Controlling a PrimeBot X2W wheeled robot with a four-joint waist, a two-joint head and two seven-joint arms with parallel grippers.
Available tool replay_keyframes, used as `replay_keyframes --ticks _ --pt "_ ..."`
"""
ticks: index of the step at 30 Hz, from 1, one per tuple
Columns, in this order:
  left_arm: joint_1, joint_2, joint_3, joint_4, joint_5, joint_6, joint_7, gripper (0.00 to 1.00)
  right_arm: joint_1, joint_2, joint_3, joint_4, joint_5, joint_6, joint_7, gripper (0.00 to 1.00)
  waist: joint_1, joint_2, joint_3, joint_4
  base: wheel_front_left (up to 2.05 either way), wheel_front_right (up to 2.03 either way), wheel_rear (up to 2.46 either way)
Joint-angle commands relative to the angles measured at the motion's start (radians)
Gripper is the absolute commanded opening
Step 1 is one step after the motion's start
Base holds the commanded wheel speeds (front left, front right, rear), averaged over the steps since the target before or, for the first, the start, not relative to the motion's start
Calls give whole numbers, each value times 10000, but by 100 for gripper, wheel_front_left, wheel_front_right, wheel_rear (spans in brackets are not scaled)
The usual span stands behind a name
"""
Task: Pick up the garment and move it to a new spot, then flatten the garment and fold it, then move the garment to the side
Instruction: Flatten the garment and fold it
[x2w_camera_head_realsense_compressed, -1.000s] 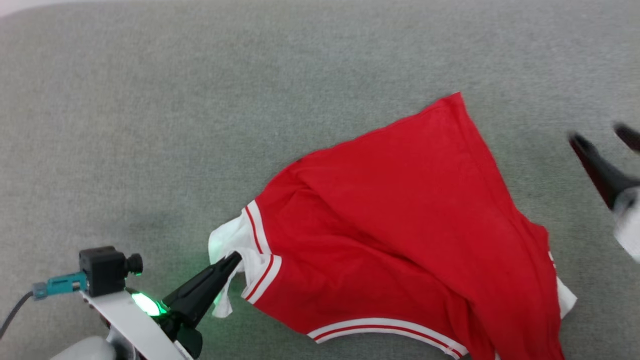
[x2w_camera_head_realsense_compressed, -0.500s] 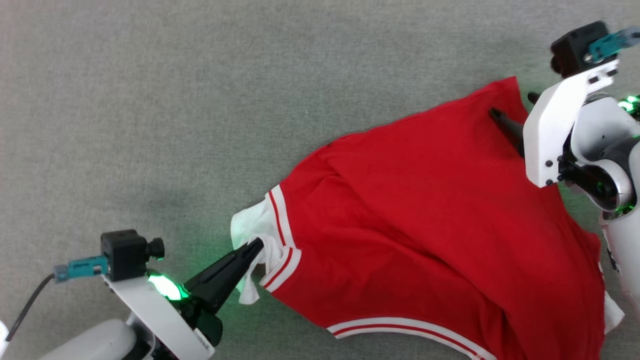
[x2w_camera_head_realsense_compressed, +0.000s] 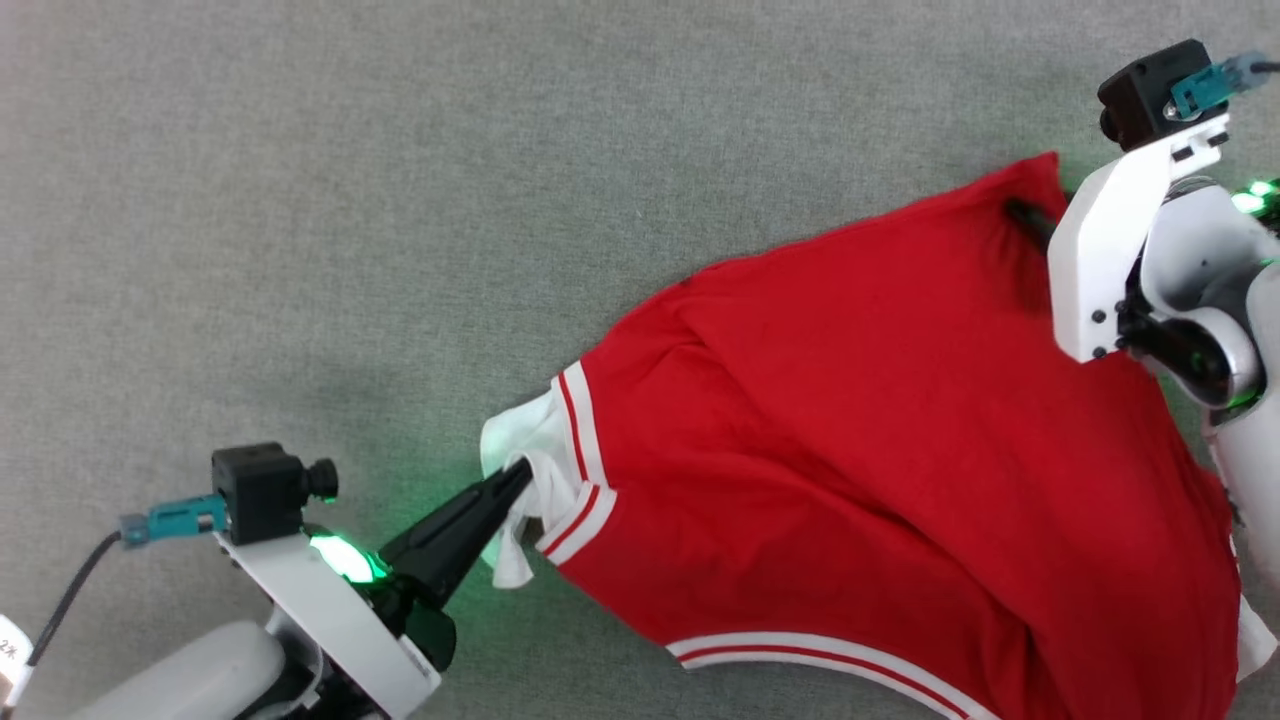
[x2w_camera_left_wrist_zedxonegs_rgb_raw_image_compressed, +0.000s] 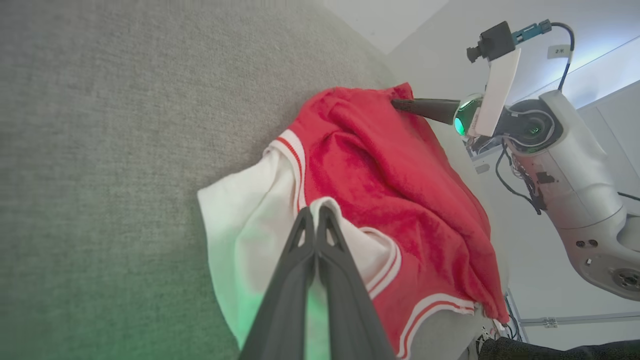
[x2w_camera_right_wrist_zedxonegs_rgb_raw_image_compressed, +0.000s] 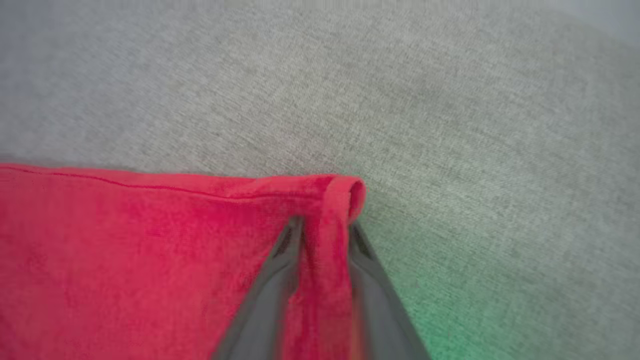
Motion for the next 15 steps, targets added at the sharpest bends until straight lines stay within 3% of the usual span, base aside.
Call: replay_keyframes --ticks 1,9,15 --pt "14 -49 63 40 -79 26 10 0 342 105 73 269 75 -4 -79 0 0 0 -132 2 0 0 0" --pt "-293 154 950 291 174 26 9 0 -147 354 -1460 924 99 -7 -1891 0 0 0 -851 -166 0 0 0" --pt "-2030 228 1521 910 297 26 47 0 -1073 738 -3622 1335 -362 -7 -3336 0 0 0 -945 -353 0 0 0"
